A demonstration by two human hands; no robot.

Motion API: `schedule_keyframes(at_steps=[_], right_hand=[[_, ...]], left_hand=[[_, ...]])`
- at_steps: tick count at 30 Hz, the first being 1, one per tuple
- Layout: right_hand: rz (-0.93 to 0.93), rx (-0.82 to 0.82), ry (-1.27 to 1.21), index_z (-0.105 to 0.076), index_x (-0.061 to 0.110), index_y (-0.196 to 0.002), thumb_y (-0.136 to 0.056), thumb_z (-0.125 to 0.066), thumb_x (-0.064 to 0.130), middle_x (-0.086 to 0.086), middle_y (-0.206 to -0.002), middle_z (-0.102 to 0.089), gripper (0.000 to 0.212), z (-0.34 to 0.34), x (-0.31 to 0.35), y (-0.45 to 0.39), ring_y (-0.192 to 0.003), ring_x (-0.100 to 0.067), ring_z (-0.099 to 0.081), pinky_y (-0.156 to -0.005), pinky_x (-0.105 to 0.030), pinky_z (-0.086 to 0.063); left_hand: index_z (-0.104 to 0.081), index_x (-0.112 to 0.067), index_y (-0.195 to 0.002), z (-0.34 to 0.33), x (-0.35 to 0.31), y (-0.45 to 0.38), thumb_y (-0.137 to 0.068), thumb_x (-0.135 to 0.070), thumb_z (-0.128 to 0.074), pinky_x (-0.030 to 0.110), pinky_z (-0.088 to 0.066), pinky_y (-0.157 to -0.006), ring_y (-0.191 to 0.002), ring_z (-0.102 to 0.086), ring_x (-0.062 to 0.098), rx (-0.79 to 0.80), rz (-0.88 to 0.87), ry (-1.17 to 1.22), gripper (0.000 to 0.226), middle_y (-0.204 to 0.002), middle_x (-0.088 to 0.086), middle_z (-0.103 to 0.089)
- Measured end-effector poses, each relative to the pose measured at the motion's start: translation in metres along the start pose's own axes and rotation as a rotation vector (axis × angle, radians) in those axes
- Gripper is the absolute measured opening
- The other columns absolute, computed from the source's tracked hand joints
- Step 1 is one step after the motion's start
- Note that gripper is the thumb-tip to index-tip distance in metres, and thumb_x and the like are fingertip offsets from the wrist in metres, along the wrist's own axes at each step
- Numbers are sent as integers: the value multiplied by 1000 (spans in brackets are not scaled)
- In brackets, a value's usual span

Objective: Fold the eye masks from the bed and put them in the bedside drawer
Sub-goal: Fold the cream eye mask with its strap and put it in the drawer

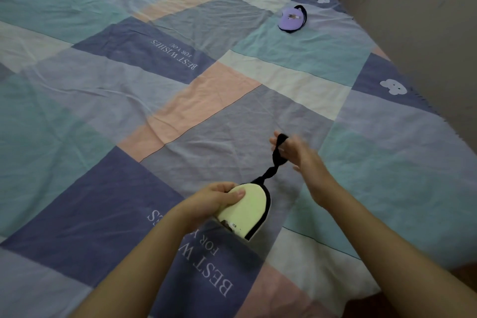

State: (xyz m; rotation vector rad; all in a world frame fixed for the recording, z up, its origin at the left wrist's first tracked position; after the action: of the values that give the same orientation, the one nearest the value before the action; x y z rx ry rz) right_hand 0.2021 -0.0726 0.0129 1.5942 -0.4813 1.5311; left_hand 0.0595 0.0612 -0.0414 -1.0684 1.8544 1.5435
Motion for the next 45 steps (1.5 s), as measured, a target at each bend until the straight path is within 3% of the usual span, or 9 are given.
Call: schedule_keyframes(at_steps=[2,6,9,16,22,24,28,36,45], right_hand=[[44,-6,383,-56,25,-128,-99,-38,22,-2,-122,-65,35,2,-8,1,-113,-18,-60,-94,-30,-42],[117,-132,213,-62,16,-124,-90,-47,-6,-4,-109,-69,43,2,-20,14,-93,-27,-70,-83,-38,-57],[192,-296,14,-73,7,-103,-82,-69,4,5,-102,-72,21,-6,-22,24,-76,-23,-73,-60,-32,-60],[332,-478,-49,-70,11,-112,-72,-76,27,25,-98,-70,44,-6,-8,40,-63,-30,-70,-56,-38,-58],[269,-526,-118,-65,16,-121,-91,-54,1,-10,-72,-60,35,1,-16,37,-51,-21,-62,-49,-30,-58],[253,-544,-110,-64,18,-123,-92,-53,0,3,-75,-68,37,1,-16,37,-50,-22,-67,-48,-30,-58],[265,-574,-168,-67,29,-114,-80,-72,10,5,-75,-57,39,0,-14,33,-50,-18,-64,-46,-28,-57],[332,-136,-88,-42,25,-137,-54,-85,20,6,-135,-55,94,-10,6,29,-119,-11,-58,-90,-21,-50],[227,159,60,-50,17,-133,-58,-84,7,0,-124,-64,83,-15,31,25,-105,-16,-66,-85,-29,-55]], left_hand=[[-67,-7,-102,7,-3,2,-92,-24,-54,21,-51,-51,-59,-64,12,-54,-23,123,23,-75,4,-70],[-68,-9,-95,12,-6,0,-92,-30,-52,19,-49,-47,-52,-61,9,-164,-76,327,26,-66,2,-70],[-67,-10,-90,4,-7,-5,-88,-34,-58,18,-47,-46,-53,-52,8,-258,-11,480,26,-60,-1,-63],[-55,0,-101,-19,-18,-5,-97,-4,-33,13,-43,-32,-35,-54,4,-172,180,914,23,-66,7,-56],[-49,15,-118,-13,-35,6,-86,-6,-32,45,-59,-74,-89,-66,33,-112,-33,1242,42,-102,29,-63],[-50,14,-121,-15,-40,12,-79,-11,-38,45,-51,-93,-104,-61,36,-18,-125,1270,50,-116,30,-59],[-55,11,-118,-19,-45,16,-59,2,-58,37,-45,-101,-115,-58,29,131,-221,1093,60,-121,23,-60],[-63,-26,-99,-3,-39,9,-85,-32,-66,30,-56,-69,-84,-60,12,-480,-162,174,15,-93,-5,-65],[-70,-30,-93,-3,-53,14,-84,-25,-68,19,-51,-59,-65,-68,10,-200,-273,-307,11,-77,-5,-74]])
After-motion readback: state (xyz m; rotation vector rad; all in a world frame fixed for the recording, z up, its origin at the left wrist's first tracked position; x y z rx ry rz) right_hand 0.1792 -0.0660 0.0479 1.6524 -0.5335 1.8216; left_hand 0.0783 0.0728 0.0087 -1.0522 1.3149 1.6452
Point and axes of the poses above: each hand's wrist, its own y-axis away from the middle knuckle, its own z-axis out of the back of the hand, x = y × z, the point moved 5 cm from there along -y, towards the middle knuckle
